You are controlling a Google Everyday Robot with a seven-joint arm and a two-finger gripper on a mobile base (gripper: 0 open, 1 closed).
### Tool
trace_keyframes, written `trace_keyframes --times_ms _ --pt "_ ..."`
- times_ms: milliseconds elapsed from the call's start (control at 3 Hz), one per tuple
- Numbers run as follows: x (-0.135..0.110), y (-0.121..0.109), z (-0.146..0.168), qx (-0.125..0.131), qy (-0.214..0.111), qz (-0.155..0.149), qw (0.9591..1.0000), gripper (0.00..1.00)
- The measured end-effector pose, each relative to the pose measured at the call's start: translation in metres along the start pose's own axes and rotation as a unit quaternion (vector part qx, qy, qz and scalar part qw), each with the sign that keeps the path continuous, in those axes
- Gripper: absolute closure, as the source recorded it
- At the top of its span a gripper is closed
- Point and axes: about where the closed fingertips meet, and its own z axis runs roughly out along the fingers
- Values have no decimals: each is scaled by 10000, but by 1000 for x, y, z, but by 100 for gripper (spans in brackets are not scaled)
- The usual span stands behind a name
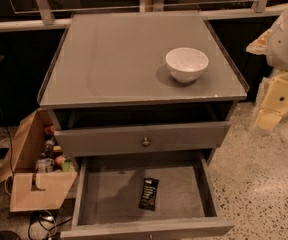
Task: Pick rxbar chocolate from middle drawer and place on counter
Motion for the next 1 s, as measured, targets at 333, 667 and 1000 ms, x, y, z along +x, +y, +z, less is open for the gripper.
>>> trace_keyframes --times_ms 333,667,1000 --pt "0 0 0 0 0 0 10000 0" --pt "-6 24 20 -213 -154 -111 9996 0" --pt "-18 66 63 -657 -455 -232 9965 0"
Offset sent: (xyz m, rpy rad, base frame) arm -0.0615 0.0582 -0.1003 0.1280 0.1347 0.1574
